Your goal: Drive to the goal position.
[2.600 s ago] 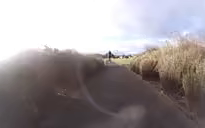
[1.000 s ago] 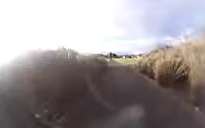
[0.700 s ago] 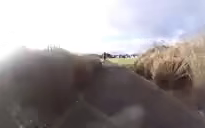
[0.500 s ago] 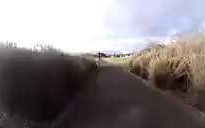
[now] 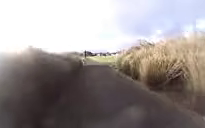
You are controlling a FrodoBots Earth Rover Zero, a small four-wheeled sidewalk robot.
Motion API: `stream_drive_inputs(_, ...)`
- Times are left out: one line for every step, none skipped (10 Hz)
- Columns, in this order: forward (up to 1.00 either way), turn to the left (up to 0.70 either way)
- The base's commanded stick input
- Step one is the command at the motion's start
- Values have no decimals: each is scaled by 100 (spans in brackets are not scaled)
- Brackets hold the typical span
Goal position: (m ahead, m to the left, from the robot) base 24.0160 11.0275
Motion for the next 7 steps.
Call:
stream_drive_inputs(70,0)
stream_drive_inputs(70,0)
stream_drive_inputs(70,0)
stream_drive_inputs(70,0)
stream_drive_inputs(70,0)
stream_drive_inputs(70,0)
stream_drive_inputs(70,0)
